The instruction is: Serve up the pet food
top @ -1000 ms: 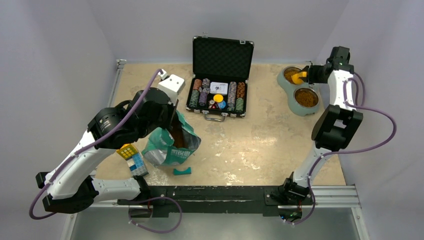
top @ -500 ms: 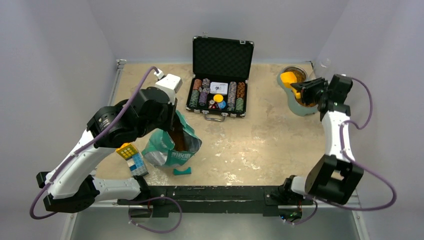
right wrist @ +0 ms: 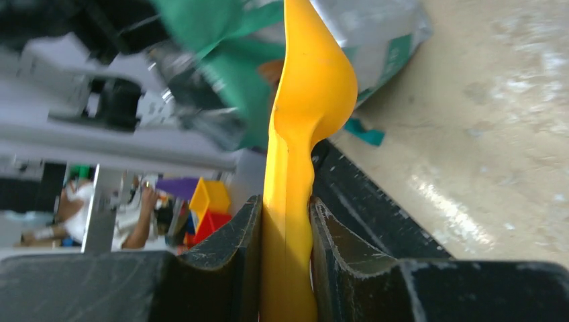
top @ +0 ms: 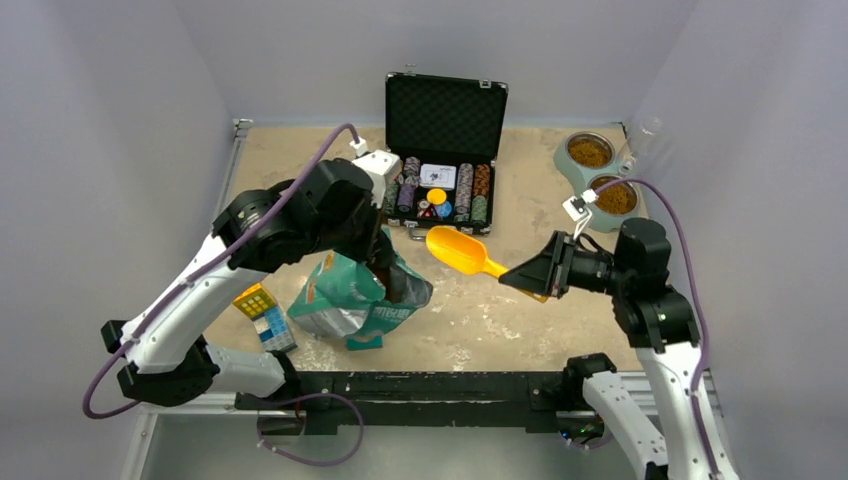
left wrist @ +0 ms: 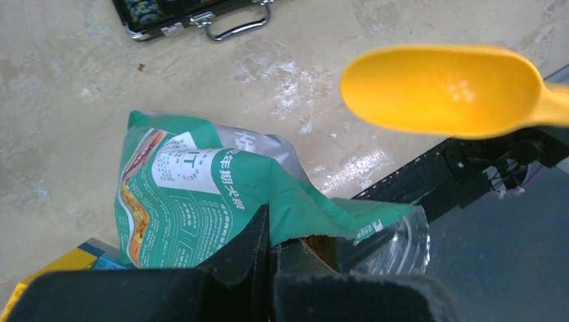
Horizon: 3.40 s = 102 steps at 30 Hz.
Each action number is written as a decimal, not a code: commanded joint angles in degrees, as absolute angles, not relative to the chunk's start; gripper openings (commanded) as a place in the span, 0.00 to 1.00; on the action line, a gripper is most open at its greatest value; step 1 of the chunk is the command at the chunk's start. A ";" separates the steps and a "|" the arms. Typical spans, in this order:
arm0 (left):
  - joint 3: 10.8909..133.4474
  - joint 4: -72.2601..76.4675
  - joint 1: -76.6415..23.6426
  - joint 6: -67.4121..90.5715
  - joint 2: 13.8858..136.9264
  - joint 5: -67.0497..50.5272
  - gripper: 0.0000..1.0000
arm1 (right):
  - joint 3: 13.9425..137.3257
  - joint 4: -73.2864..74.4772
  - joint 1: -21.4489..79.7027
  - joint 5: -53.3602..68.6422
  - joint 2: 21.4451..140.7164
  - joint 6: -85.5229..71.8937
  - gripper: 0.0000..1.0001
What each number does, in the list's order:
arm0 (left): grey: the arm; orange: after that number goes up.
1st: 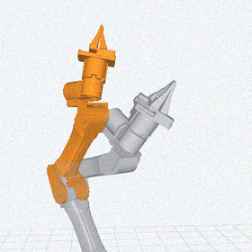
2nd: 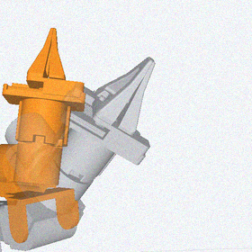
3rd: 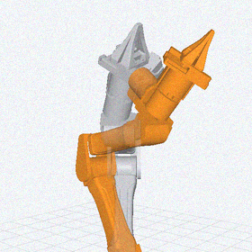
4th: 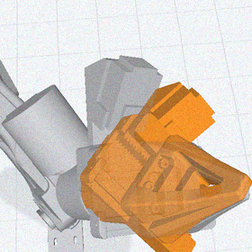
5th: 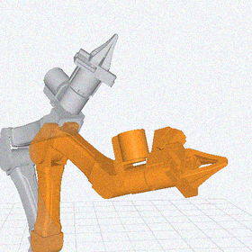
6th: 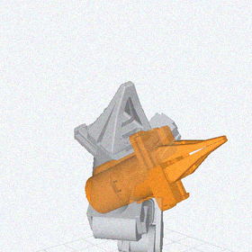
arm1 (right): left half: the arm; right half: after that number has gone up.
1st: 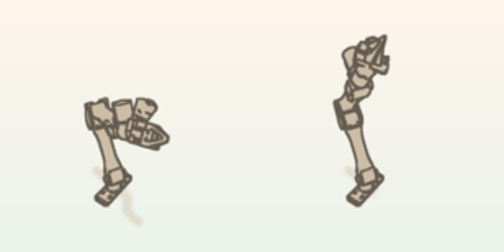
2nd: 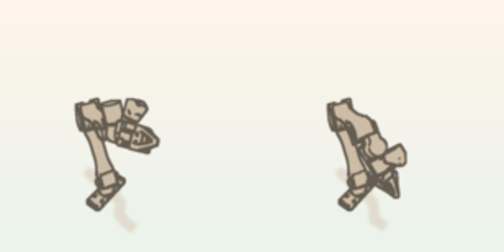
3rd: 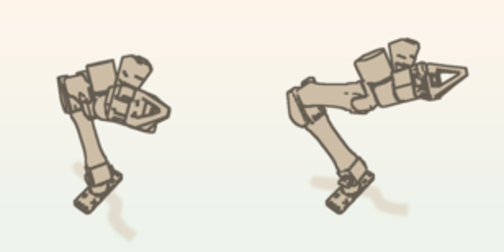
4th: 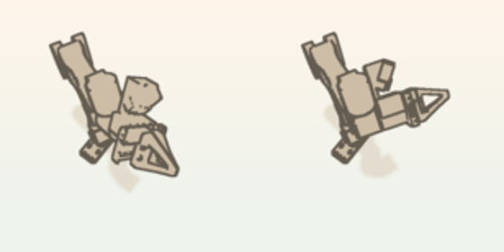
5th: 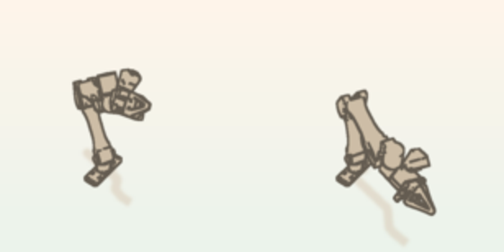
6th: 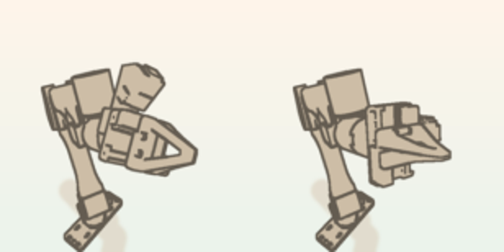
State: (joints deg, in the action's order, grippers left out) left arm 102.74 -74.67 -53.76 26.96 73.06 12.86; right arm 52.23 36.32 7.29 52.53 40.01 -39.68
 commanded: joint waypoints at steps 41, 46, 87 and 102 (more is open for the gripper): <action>114.47 -71.24 -53.61 26.87 80.83 -1.64 0.00 | 107.30 81.31 47.78 8.33 77.73 -38.33 0.00; 114.16 -69.88 -53.64 27.30 80.72 -2.88 0.00 | 110.21 83.37 49.35 6.77 82.65 -37.67 0.00; 102.74 -60.82 -53.61 31.47 73.98 4.18 0.00 | 89.55 61.74 54.01 7.69 92.66 -37.21 0.00; 101.84 -59.99 -53.61 33.87 75.93 -3.27 0.00 | 83.95 23.68 54.95 33.65 100.45 -42.83 0.00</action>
State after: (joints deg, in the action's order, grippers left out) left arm 100.68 -74.63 -51.00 31.81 77.23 8.78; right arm 90.11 43.46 53.01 30.02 96.84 -40.40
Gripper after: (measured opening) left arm 0.019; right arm 0.288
